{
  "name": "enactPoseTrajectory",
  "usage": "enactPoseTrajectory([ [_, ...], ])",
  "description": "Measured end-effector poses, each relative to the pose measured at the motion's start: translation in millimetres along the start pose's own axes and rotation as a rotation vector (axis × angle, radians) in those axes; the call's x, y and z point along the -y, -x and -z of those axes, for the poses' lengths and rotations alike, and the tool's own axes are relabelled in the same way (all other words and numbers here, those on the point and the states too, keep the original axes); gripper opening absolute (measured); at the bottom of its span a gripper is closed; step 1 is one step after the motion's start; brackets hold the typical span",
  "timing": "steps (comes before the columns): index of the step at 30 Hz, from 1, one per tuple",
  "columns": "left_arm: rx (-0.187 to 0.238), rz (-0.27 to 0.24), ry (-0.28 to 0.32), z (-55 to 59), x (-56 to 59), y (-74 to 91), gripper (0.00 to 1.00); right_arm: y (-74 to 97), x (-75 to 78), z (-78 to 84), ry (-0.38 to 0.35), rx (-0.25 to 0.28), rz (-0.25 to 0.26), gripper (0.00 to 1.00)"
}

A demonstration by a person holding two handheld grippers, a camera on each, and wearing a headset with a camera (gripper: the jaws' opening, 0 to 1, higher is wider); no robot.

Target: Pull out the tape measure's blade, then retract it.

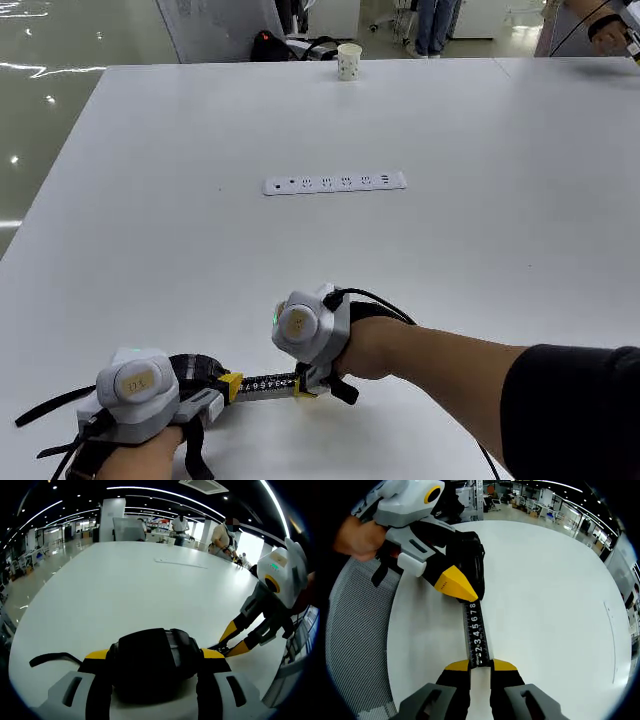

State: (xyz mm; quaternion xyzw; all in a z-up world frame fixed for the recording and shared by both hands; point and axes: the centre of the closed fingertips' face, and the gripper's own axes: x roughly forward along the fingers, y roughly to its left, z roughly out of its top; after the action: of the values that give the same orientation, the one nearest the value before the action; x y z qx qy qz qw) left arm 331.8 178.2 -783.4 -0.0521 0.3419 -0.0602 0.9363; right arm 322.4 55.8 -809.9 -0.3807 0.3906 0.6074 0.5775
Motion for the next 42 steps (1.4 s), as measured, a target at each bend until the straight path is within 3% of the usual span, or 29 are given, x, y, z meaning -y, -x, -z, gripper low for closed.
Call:
enactPoseTrajectory([
  [10, 0.003, 0.000, 0.009, -0.6, -0.7, -0.5, 0.64, -1.9, -0.4, -5.9, -0.009, 0.026, -0.004, 0.10],
  [15, 0.008, 0.011, 0.023, -1.6, -1.6, 0.1, 0.64, -3.8, -1.6, -11.2, -0.044, 0.069, -0.011, 0.10],
  [30, 0.002, 0.017, 0.027, -0.8, -0.3, 0.5, 0.64, -10.1, -3.8, -26.6, 0.002, 0.101, -0.014, 0.10],
  [42, 0.000, 0.022, 0.034, -0.6, -0.8, 0.7, 0.64, -12.8, -3.9, -33.6, -0.006, 0.131, -0.026, 0.10],
])
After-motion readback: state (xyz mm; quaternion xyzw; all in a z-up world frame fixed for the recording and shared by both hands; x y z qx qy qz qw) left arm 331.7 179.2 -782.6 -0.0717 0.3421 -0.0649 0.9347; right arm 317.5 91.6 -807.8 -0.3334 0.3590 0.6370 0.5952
